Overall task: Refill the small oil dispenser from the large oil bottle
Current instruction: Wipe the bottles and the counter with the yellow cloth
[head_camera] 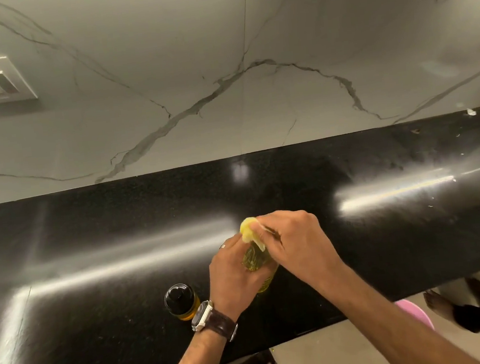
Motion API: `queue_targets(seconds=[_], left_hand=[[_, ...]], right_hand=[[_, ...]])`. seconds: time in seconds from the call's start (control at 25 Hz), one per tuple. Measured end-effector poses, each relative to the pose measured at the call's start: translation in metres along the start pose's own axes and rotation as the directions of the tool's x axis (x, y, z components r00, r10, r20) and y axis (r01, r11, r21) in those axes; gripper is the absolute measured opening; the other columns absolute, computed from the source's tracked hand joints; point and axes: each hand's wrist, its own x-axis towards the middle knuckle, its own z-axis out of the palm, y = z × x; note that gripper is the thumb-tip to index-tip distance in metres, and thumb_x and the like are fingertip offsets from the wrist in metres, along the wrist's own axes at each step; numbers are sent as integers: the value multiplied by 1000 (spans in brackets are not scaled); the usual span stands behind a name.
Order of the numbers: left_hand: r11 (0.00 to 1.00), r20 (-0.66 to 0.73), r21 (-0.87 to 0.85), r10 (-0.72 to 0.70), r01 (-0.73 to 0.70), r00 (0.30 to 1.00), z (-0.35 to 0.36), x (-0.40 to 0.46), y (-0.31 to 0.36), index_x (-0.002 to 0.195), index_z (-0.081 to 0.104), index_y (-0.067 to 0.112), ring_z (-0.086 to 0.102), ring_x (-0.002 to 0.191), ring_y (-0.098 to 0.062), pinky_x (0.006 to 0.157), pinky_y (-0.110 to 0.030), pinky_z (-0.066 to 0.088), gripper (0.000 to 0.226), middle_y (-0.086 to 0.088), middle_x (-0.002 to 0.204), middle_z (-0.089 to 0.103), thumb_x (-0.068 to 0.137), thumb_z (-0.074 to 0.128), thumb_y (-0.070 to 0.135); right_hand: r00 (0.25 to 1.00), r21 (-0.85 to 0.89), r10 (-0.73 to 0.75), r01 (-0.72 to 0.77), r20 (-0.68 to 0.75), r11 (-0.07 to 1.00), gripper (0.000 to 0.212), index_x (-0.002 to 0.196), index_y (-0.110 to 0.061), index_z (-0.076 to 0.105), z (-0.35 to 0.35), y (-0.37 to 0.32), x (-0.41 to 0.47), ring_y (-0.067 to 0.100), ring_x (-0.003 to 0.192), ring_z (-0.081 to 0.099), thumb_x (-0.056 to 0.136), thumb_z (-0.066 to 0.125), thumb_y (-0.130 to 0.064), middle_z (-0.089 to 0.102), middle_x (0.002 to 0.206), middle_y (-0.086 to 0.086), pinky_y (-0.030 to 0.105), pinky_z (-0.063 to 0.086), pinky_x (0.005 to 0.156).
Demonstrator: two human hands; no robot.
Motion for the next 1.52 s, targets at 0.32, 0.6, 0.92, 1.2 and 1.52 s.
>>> queue_targets(seconds=[0.32,0.6,0.92,1.2,1.52], left_hand=[[1000,7,26,11,-12,1000,-1,-1,-4,131,66,32,64,106,-1,84,-36,59,55,20,121,69,84,73,60],[1000,-45,25,5,-4,999,-3,-4,4,122,62,38,66,96,-2,78,-35,61,45,17,111,71,80,71,52],[1000,-23,19,19,-18,1000,-3,-4,3,135,61,36,64,110,-1,88,-34,58,56,20,125,68,85,75,55],[999,-40,-29,-28,27,999,-9,-9,1,136,61,37,63,117,-3,91,-41,59,59,20,129,67,83,74,59],[998,56,-64,-4,7,998,-9,-5,6,145,53,35,54,132,-5,105,-43,52,66,19,141,59,86,71,59]], right_hand=[[923,567,333,-172,-193,805,25,120,-15,77,27,5,-34,6,106,74,96,73,-19,79,113,-6,33,64,85],[982,15,-43,47,-182,999,34,127,-14,74,26,5,-32,15,115,72,94,75,-20,73,130,6,32,62,94],[918,574,349,-186,-188,797,27,121,-15,76,31,5,-39,6,106,74,95,74,-19,79,113,-7,30,64,85],[862,698,458,-191,-217,690,31,104,-20,79,35,12,-54,15,99,77,83,81,3,80,103,-4,35,64,82],[879,728,477,-323,-6,605,29,118,-18,78,44,23,-55,6,122,67,96,69,-2,74,125,-12,25,58,97]])
